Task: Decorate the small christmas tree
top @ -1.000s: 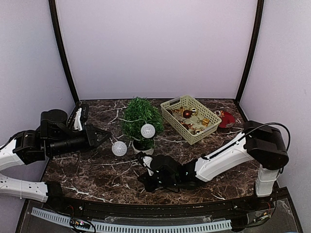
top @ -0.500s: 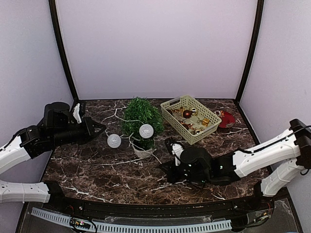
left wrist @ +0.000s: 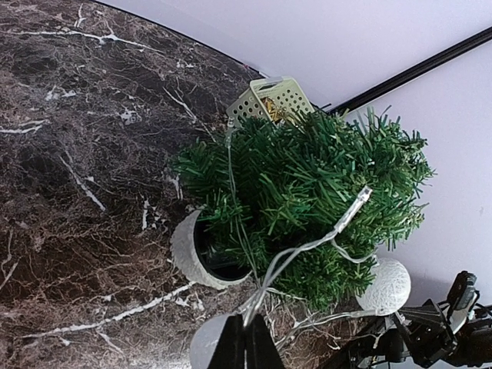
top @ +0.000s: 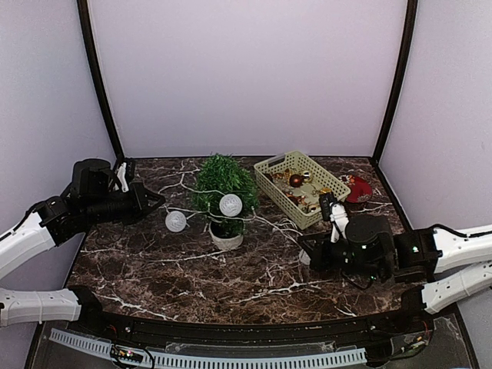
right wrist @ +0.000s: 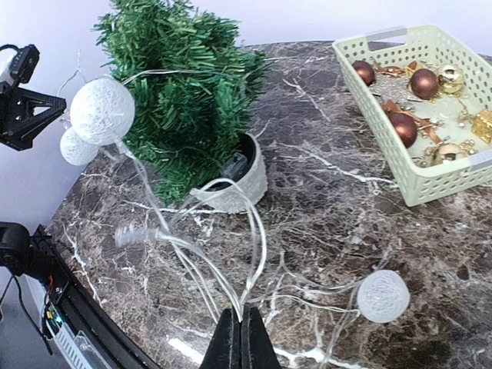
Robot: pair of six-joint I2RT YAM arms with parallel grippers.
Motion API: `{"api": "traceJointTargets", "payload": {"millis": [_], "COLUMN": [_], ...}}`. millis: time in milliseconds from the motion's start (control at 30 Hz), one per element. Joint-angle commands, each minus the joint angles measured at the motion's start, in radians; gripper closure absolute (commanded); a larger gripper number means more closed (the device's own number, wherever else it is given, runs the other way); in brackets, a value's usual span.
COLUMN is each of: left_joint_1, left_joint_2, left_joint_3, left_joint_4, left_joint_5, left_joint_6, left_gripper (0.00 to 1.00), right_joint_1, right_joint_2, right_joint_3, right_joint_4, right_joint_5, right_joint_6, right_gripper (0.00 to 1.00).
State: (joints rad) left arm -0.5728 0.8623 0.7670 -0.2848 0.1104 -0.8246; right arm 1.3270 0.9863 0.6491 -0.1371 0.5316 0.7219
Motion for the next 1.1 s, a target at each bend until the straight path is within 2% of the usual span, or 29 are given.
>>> {"api": "traceJointTargets", "payload": {"millis": [0, 400, 733, 900, 1067], "left_joint_1": [0.025, 0.086, 0.114, 0.125, 0.132], "left_joint_2": [0.002, 0.019, 0.1, 0.133, 0.166], "left_joint_3": [-0.01, -0.017, 0.022, 0.045, 0.062], "left_joint_4": [0.025, 0.017, 0.035, 0.037, 0.028], "left_joint_5": [0.032, 0.062, 0.129, 0.151, 0.179], "left_joint_6": [0.028, 0.052, 0.089, 0.115, 0.148], "left_gripper": [1.0, 1.0, 1.0, 1.0, 1.0], "right_joint_1": [-0.009, -0.078, -0.092, -0.092, -0.094], "right_joint_2": [-0.066, -0.206, -0.072, -0.032, -0.033], "right_joint_3": [0.005, 0.162, 0.441, 0.543, 0.599], "right_joint_4": [-0.152, -0.37, -0.358, -0.33, -0.332], "right_joint_5": [0.126, 0.205, 0.214, 0.117, -0.187], "right_joint_6": [0.028, -0.063, -0.252, -0.355, -0.454], "right_gripper": [1.0, 1.0, 1.0, 1.0, 1.0]}}
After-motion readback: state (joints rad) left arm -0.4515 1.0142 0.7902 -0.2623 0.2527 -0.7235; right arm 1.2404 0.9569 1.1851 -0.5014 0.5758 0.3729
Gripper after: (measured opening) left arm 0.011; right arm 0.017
